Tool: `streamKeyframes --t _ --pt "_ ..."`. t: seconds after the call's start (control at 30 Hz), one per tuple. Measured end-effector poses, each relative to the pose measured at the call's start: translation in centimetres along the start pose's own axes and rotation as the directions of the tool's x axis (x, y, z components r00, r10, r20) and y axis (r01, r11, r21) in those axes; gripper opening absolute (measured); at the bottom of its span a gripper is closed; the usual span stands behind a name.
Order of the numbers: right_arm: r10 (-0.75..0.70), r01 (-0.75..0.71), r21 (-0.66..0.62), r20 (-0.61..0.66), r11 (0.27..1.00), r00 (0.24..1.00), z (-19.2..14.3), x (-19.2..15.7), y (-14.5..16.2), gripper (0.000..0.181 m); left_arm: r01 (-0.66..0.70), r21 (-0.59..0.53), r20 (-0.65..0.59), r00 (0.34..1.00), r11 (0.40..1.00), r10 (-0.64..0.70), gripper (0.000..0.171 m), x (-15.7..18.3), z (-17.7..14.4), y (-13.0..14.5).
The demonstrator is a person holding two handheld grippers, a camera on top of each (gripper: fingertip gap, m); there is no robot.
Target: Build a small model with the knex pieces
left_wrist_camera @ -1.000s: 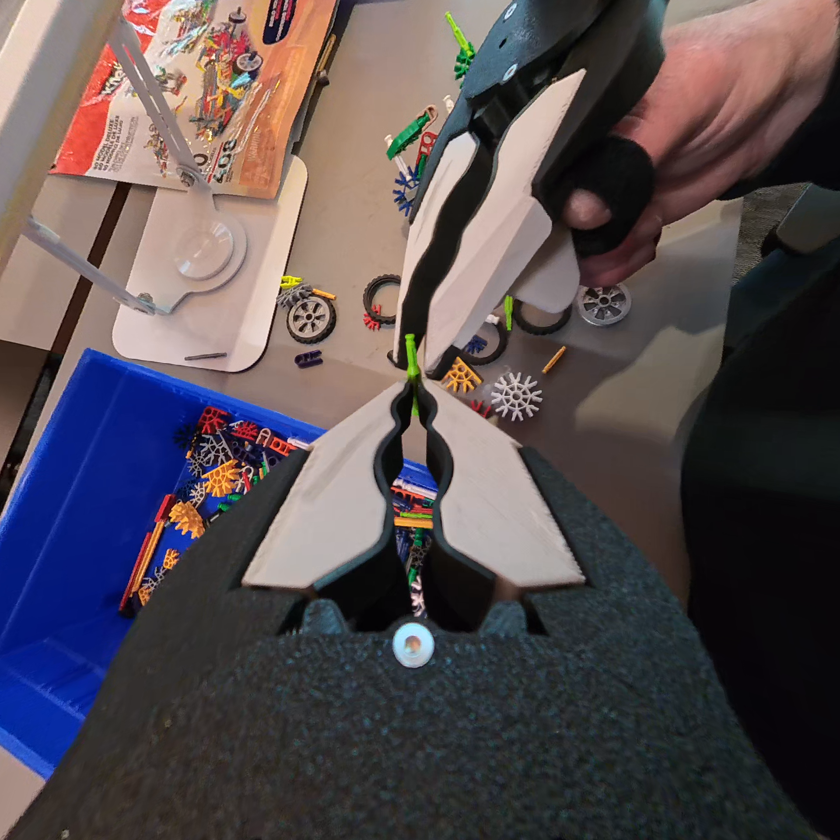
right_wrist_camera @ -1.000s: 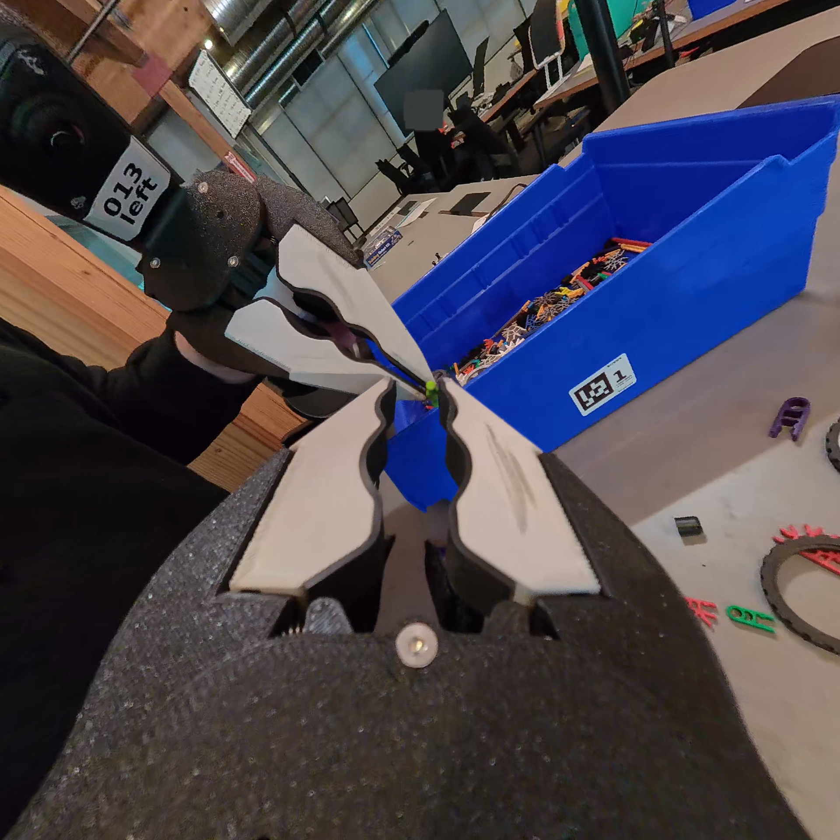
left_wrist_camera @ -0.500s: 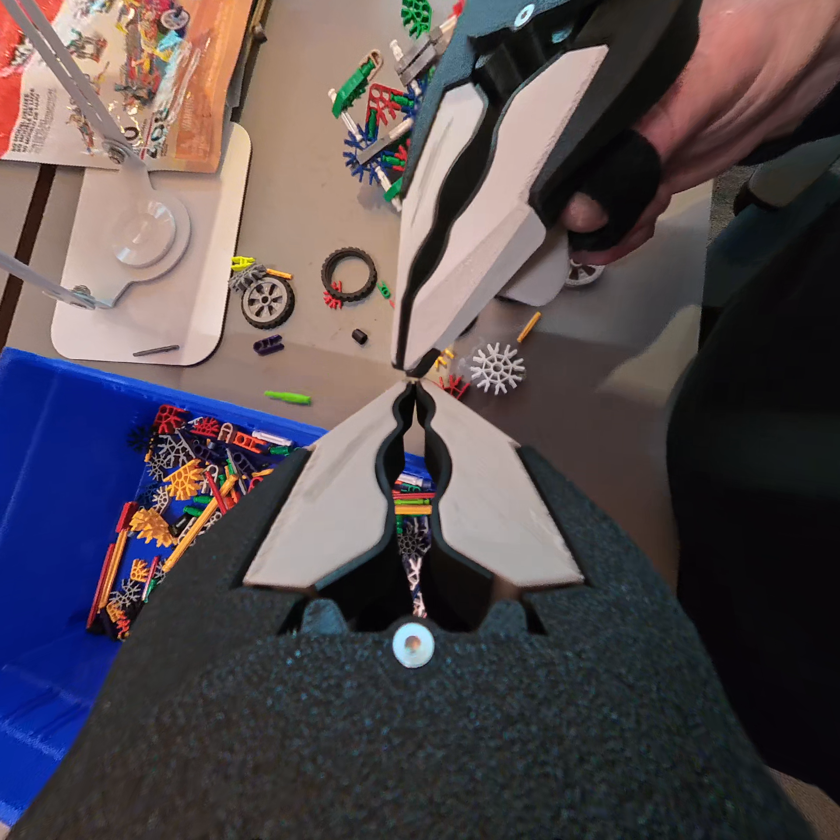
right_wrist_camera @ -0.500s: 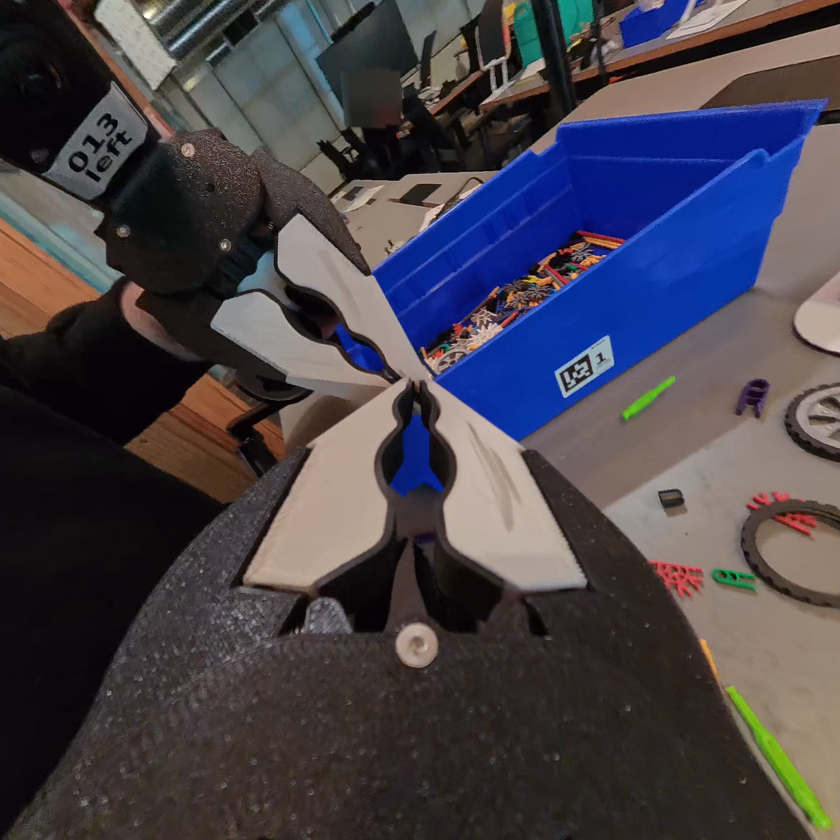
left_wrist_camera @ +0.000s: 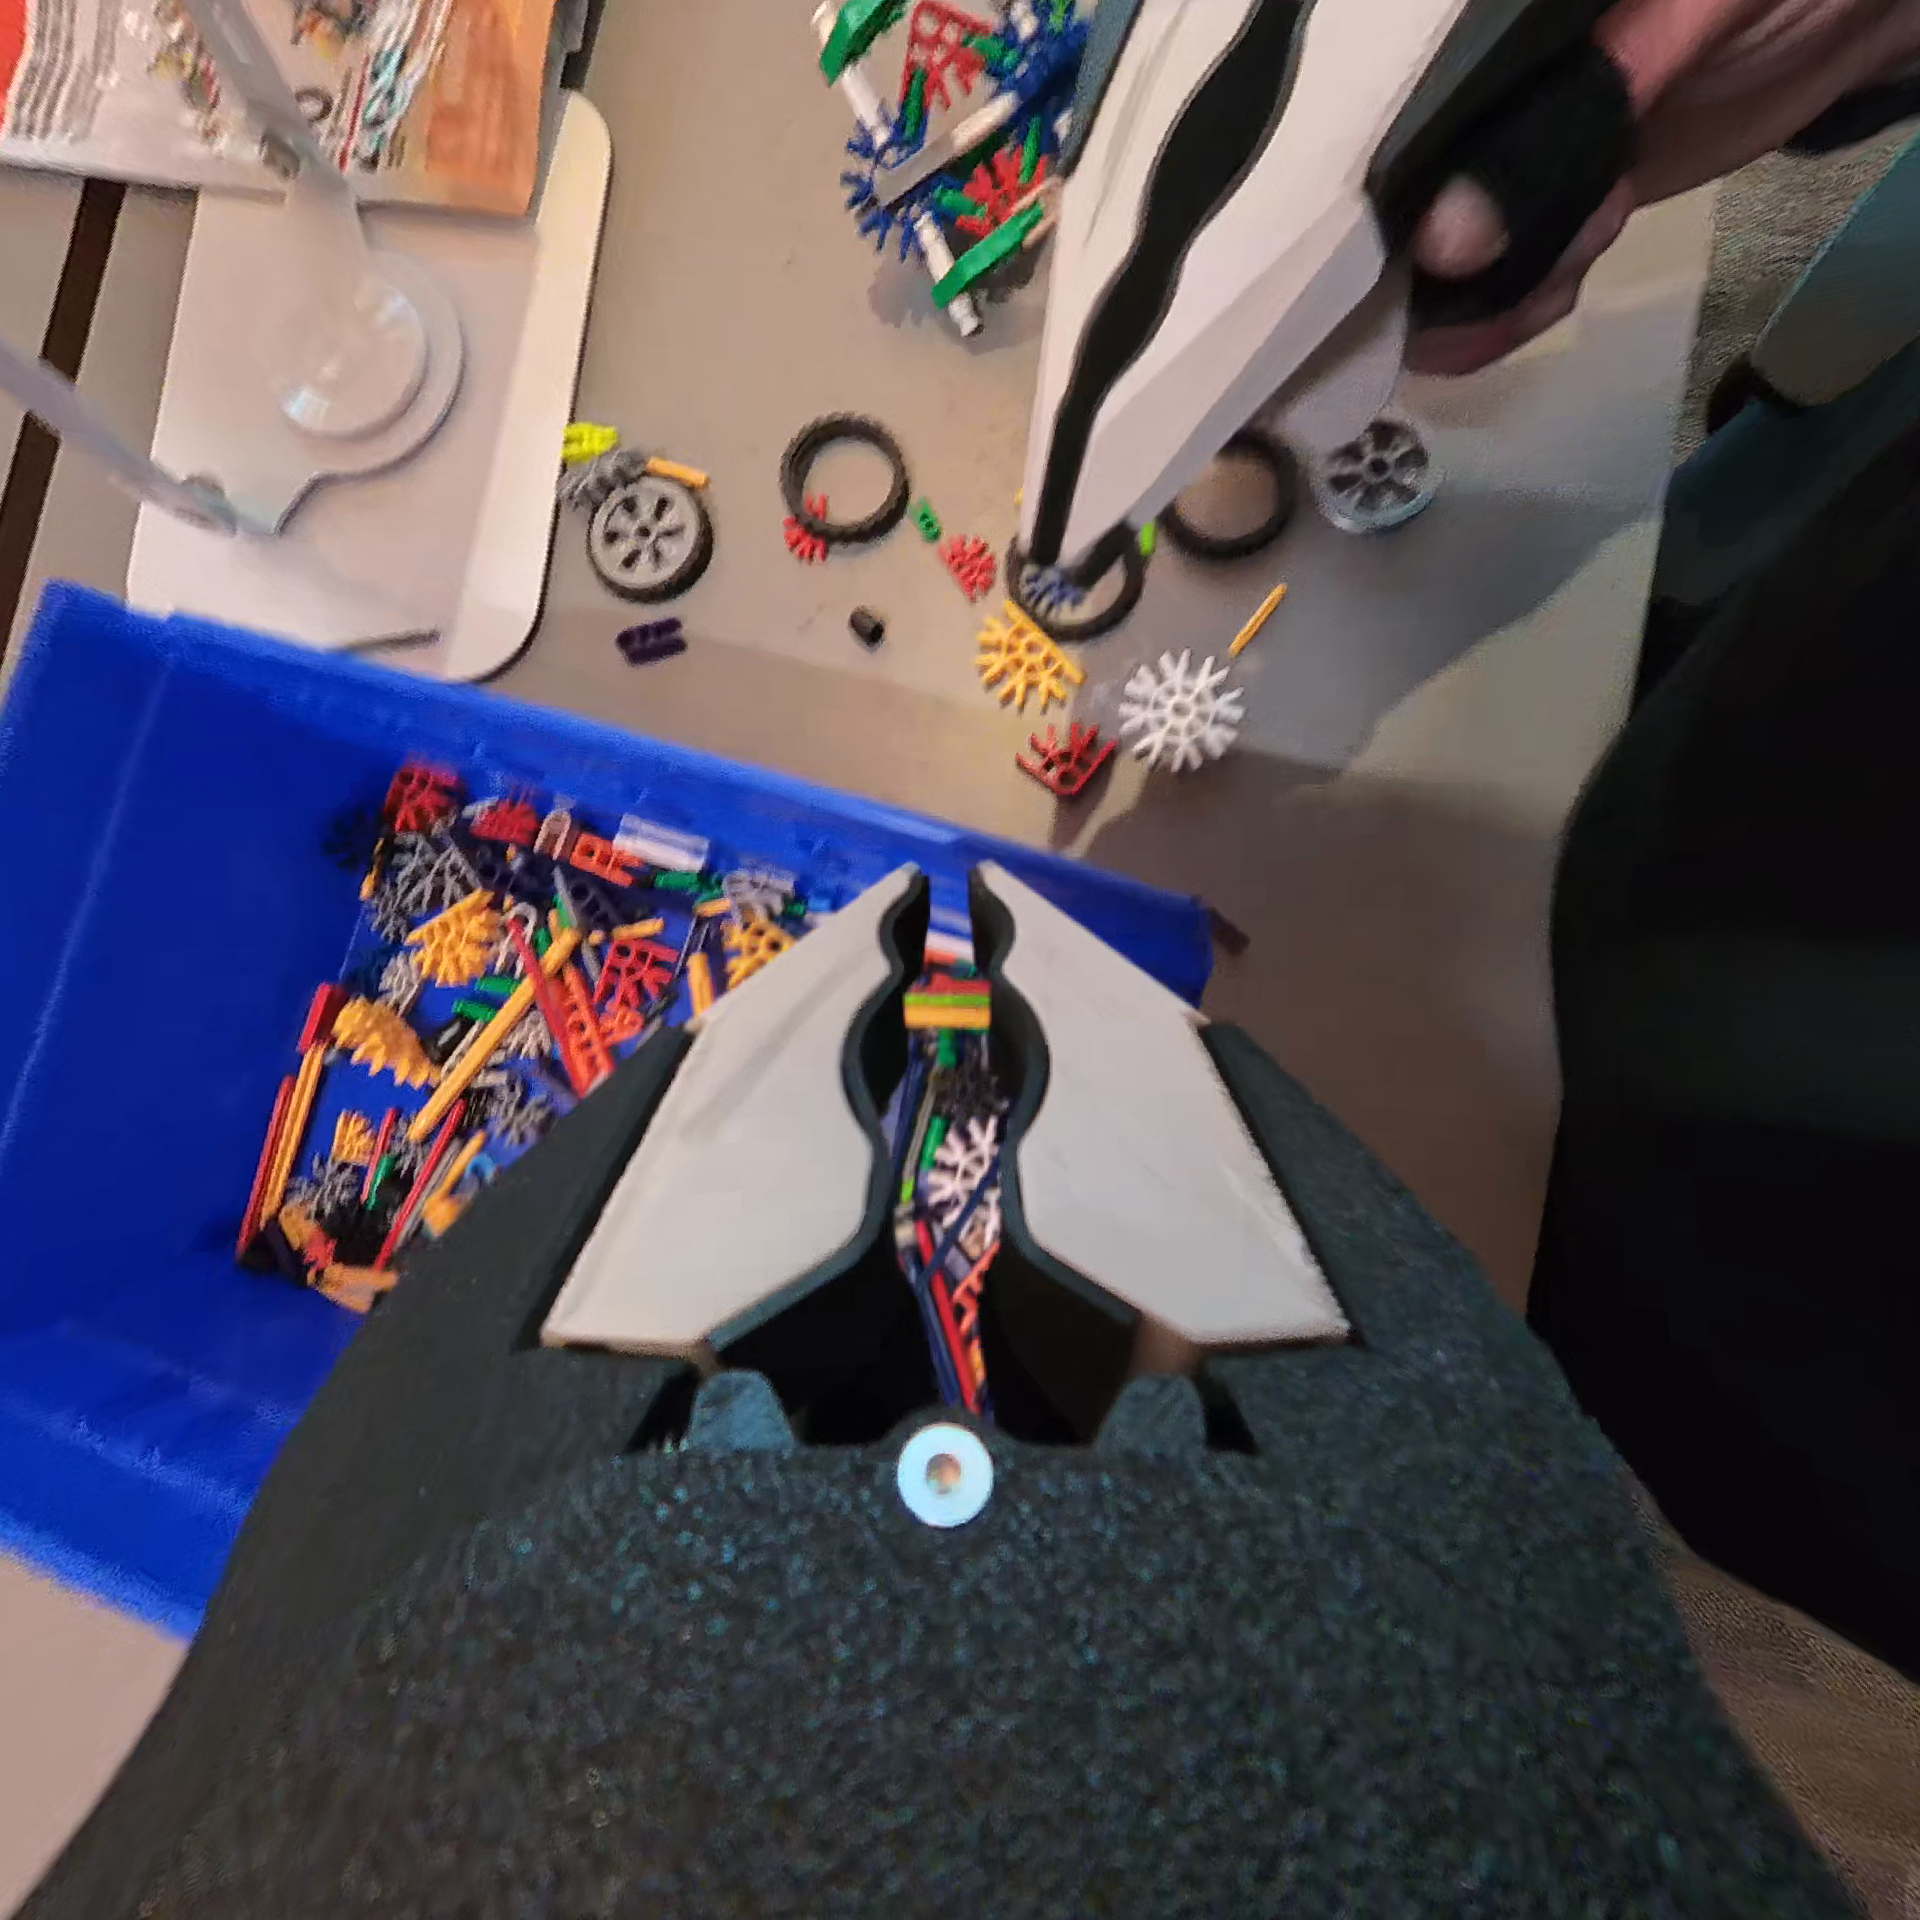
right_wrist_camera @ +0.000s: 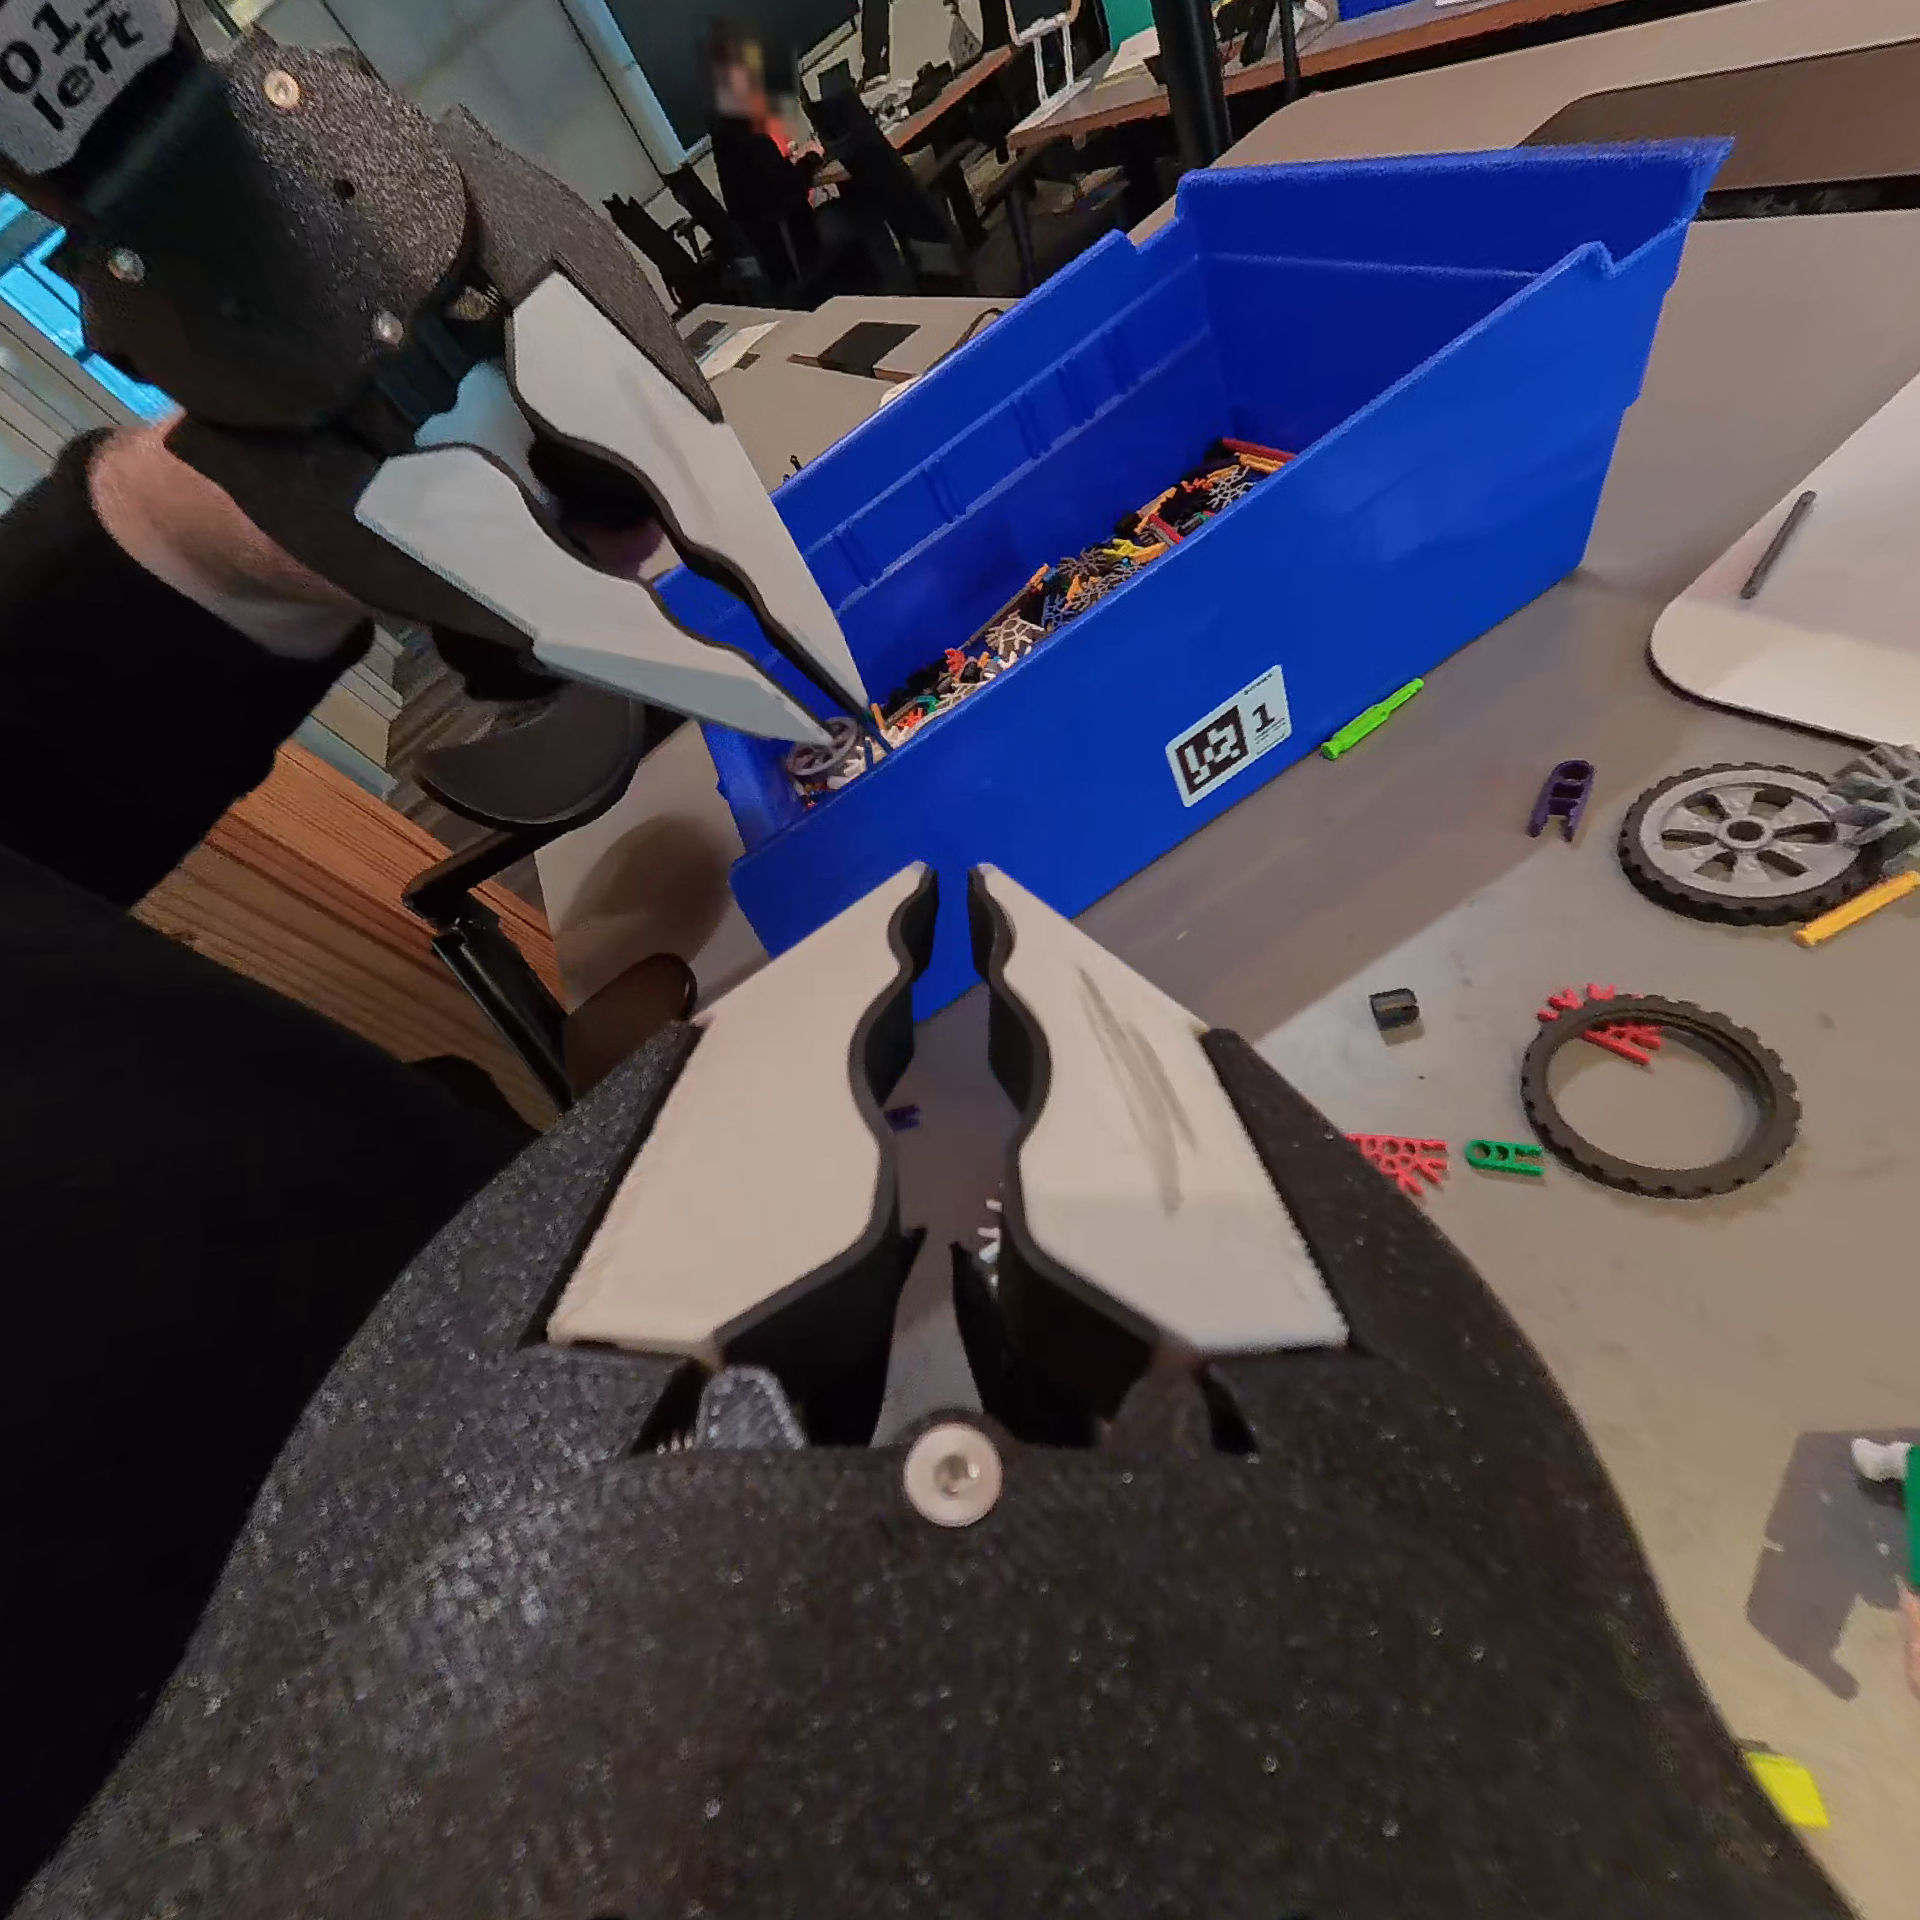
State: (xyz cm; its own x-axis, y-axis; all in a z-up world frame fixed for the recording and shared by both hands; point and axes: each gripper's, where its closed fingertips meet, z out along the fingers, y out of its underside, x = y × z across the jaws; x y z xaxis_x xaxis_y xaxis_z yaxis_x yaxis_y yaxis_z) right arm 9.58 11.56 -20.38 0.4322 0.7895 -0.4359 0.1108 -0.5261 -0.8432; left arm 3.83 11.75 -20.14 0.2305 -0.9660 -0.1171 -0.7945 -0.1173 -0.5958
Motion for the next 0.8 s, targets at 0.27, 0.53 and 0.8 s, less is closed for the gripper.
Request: streamKeyframes --t 0.27,0.53,0.8 --pt "-0.017 0.017 -0.029 0.015 0.999 1.0 0.6 0.2 -0.1 0.006 0.131 -0.127 0.178 0.978 0.983 -0.107 0.009 -4.4 -4.2 5.9" --pt "-0.034 0.036 -0.063 0.043 0.997 0.999 1.6 -0.4 0.0 0.006 0.191 -0.19 0.162 0.974 0.963 -0.161 0.012 -3.6 -4.1 8.8" --pt "-0.033 0.036 -0.076 0.033 0.996 0.999 1.5 -0.2 0.2 0.007 0.221 -0.27 0.123 0.973 0.937 -0.194 0.019 -2.9 -3.1 10.6"
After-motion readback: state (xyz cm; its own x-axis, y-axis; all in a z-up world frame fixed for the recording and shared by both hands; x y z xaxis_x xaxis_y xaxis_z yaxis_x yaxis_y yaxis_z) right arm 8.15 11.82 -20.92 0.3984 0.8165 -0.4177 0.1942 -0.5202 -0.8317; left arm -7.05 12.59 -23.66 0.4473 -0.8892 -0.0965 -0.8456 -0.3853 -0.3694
